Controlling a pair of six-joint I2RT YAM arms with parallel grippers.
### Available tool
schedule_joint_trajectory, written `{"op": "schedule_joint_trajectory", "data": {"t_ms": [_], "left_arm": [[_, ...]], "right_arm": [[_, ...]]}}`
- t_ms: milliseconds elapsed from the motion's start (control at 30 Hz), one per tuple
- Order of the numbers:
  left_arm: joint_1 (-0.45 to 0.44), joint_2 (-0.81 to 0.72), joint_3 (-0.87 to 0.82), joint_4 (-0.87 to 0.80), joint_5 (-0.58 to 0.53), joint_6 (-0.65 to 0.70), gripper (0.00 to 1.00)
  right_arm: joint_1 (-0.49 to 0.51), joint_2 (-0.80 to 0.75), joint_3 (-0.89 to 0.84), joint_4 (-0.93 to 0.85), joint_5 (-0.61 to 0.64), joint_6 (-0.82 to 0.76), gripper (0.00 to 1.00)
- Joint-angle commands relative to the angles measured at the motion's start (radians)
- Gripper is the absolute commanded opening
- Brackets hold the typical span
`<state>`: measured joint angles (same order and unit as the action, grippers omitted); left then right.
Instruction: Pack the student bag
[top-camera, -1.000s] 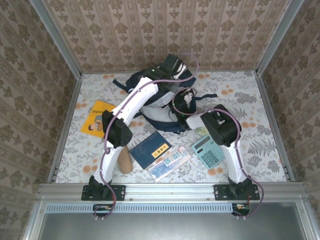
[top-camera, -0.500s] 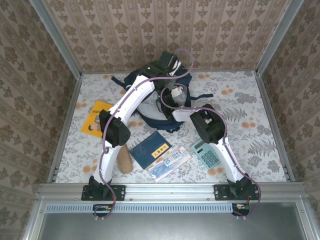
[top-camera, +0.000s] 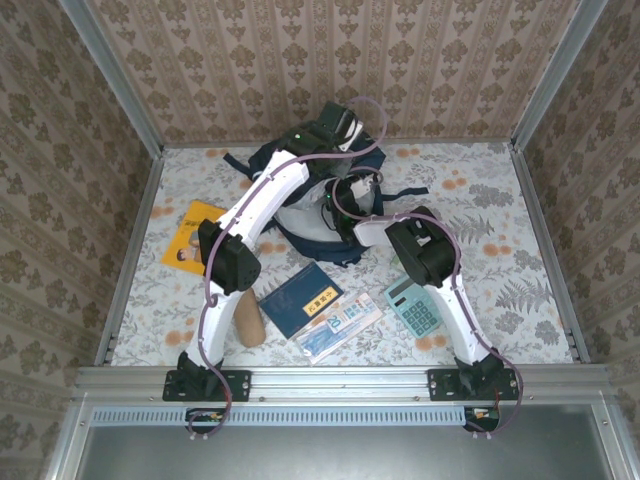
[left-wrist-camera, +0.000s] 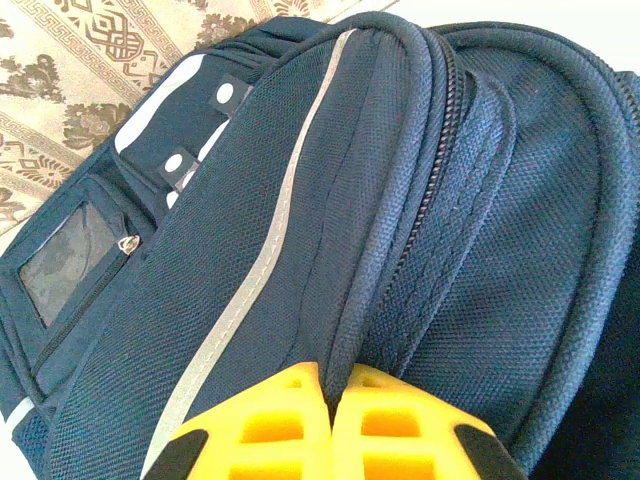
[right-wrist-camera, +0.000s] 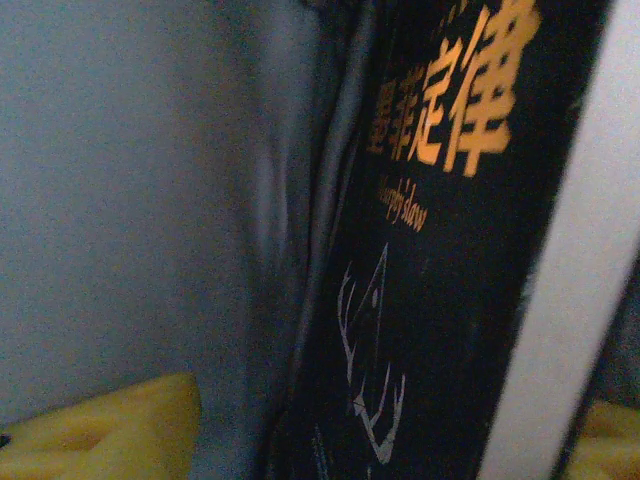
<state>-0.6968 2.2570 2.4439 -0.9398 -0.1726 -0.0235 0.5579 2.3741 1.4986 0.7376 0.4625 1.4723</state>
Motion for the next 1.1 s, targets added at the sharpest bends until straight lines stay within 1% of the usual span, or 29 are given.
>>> {"op": "schedule_joint_trajectory", "data": {"t_ms": [0, 67, 100, 267, 367, 467, 600, 633, 700, 800, 833, 900, 933, 1000, 1033, 1067], "left_arm": [[0.016, -0.096, 0.029, 0.058, 0.018, -0.026, 0.00], [0.023, -0.096, 0.024, 0.063, 0.019, -0.028, 0.00], [0.026, -0.096, 0.019, 0.067, 0.022, -0.027, 0.00], [0.032, -0.095, -0.004, 0.086, 0.030, -0.033, 0.00], [0.036, -0.094, -0.020, 0.095, 0.040, -0.039, 0.00], [0.037, -0.101, -0.052, 0.106, 0.054, -0.050, 0.00], [0.037, -0.129, -0.149, 0.144, 0.091, -0.072, 0.00], [0.037, -0.138, -0.177, 0.154, 0.097, -0.080, 0.00], [0.037, -0.155, -0.225, 0.170, 0.116, -0.094, 0.00], [0.036, -0.182, -0.295, 0.191, 0.140, -0.111, 0.00], [0.037, -0.189, -0.314, 0.195, 0.148, -0.117, 0.00], [0.037, -0.202, -0.342, 0.198, 0.160, -0.121, 0.00], [0.037, -0.208, -0.357, 0.200, 0.167, -0.126, 0.02], [0.037, -0.229, -0.390, 0.206, 0.186, -0.139, 0.04], [0.037, -0.246, -0.416, 0.214, 0.198, -0.148, 0.06], [0.038, -0.266, -0.440, 0.221, 0.210, -0.157, 0.12]], "right_arm": [[-0.018, -0.099, -0.069, 0.038, -0.041, 0.011, 0.69], [-0.015, -0.134, -0.119, 0.052, -0.051, 0.015, 0.71], [-0.015, -0.152, -0.142, 0.058, -0.056, 0.016, 0.76], [-0.007, -0.265, -0.270, 0.034, -0.115, 0.033, 0.77], [0.005, -0.360, -0.370, 0.013, -0.131, -0.005, 0.77], [0.006, -0.479, -0.477, -0.028, -0.156, -0.080, 0.78], [-0.007, -0.658, -0.587, -0.212, -0.208, -0.204, 0.79], [-0.014, -0.698, -0.595, -0.275, -0.240, -0.247, 0.79], [-0.025, -0.763, -0.581, -0.458, -0.291, -0.338, 0.82], [-0.027, -0.844, -0.564, -0.692, -0.324, -0.480, 0.90], [-0.027, -0.868, -0.567, -0.759, -0.325, -0.503, 0.95], [-0.027, -0.913, -0.596, -0.830, -0.336, -0.538, 0.99], [-0.026, -0.941, -0.620, -0.852, -0.346, -0.541, 1.00], [-0.021, -0.993, -0.666, -0.874, -0.365, -0.529, 0.99], [-0.013, -1.033, -0.682, -0.900, -0.365, -0.514, 0.99], [-0.004, -1.053, -0.689, -0.921, -0.371, -0.507, 1.00]]}}
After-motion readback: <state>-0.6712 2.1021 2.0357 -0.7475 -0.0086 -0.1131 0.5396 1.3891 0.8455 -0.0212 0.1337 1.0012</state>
